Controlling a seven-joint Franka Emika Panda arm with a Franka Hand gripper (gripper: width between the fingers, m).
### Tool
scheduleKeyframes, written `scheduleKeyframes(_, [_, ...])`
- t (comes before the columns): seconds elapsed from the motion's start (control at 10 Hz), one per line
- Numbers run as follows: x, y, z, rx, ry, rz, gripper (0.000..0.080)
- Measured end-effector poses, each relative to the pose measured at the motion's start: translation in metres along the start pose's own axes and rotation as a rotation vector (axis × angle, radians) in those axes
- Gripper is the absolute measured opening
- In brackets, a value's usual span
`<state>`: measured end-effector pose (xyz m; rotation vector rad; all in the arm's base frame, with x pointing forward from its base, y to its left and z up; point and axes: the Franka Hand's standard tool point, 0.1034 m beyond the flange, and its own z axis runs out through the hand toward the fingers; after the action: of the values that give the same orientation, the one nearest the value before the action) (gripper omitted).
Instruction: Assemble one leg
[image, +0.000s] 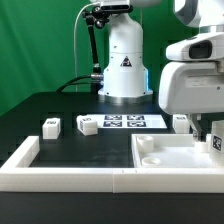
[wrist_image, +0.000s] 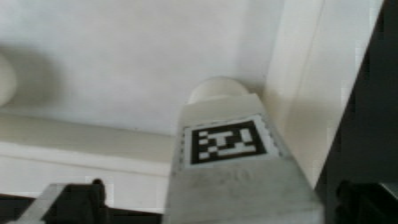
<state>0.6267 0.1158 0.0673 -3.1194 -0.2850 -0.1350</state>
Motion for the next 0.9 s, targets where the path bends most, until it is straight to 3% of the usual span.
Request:
scheduleKeyframes(0.1, [-0.0001,-0.0002,0.0001,0.0,0.0,0.007,0.0649])
scheduleKeyframes(0.2, [-0.0002,0.0,0.0001,0.0,0.0,0.007,0.0516])
scheduleKeyframes(0.3, [-0.0002,0.0,0.0001,0.0,0.0,0.007,0.0516])
scheduleKeyframes(0.4, [-0.0002,0.0,0.0002,0.0,0.0,0.007,0.0376])
scheduleKeyframes(0.5, [-0.0003,0.0001,0.0002,0.0,-0.001,0.007,0.0291])
scheduleKeyframes(0.9, [-0.0004,-0.0003,0.0003,0.002,0.0,0.072,0.0291])
